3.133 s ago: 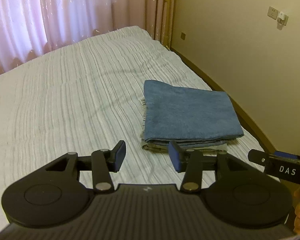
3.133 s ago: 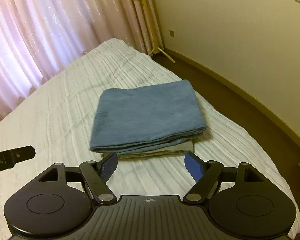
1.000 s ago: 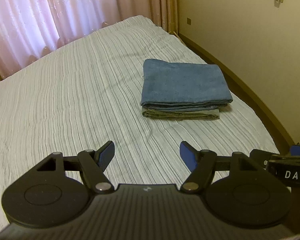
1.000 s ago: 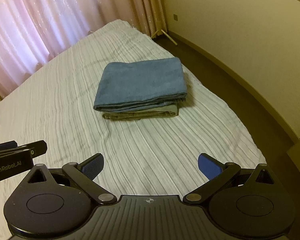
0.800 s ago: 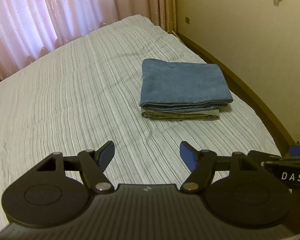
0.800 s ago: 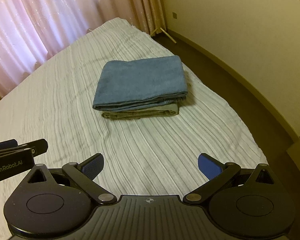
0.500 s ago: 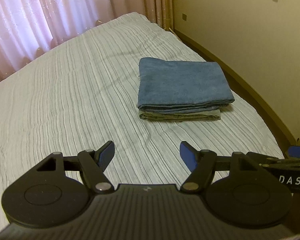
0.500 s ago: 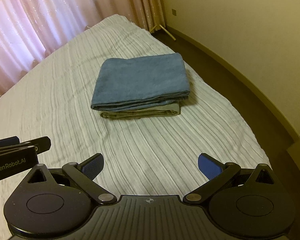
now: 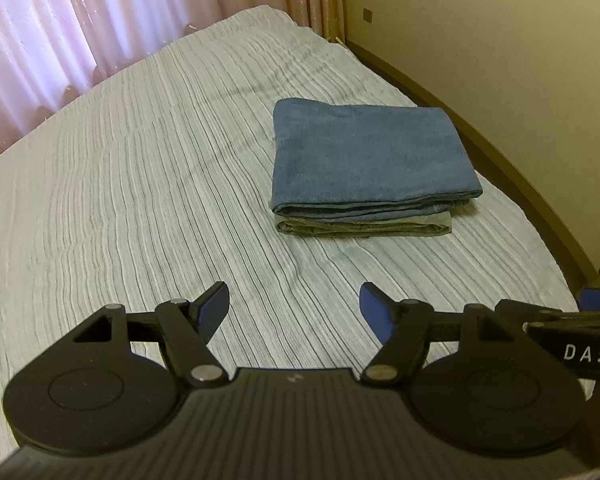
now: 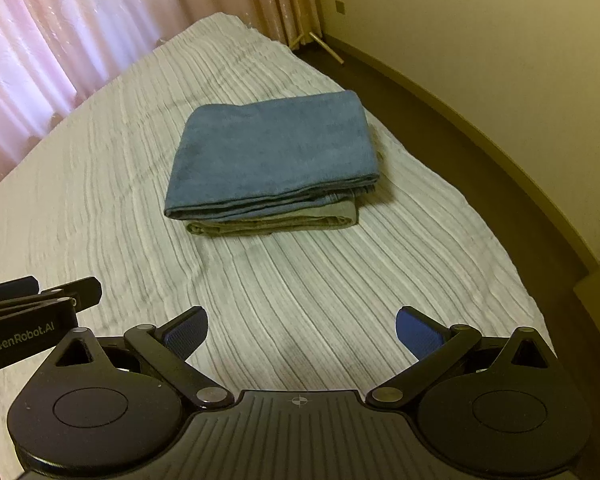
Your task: Fold clothes
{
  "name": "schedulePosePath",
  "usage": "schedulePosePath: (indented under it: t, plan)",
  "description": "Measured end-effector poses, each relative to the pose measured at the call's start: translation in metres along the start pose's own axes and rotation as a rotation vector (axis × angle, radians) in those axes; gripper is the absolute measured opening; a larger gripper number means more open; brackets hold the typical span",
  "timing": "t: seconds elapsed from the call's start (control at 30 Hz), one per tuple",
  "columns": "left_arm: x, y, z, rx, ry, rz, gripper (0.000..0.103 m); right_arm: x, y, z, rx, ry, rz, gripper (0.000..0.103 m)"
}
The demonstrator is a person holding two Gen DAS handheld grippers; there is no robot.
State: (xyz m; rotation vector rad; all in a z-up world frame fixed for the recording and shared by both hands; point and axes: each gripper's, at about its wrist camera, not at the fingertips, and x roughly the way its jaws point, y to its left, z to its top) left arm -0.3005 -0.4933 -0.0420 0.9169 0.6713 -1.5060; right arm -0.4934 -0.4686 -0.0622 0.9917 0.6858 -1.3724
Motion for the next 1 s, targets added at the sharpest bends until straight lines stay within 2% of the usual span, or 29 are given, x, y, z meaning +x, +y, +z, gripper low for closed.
schedulePosePath:
  t: [0.57,1.0]
  plan:
    - [0.021,-0.005,0.012,0.007,0.018,0.014,0.069,0.017,-0.006,0.014,0.01,0.022,-0.011,0.102]
    - [0.014,-0.018,0.015,0.016,-0.01,0.014,0.069,0.008,-0.018,0.019,0.008,0.003,-0.018,0.102]
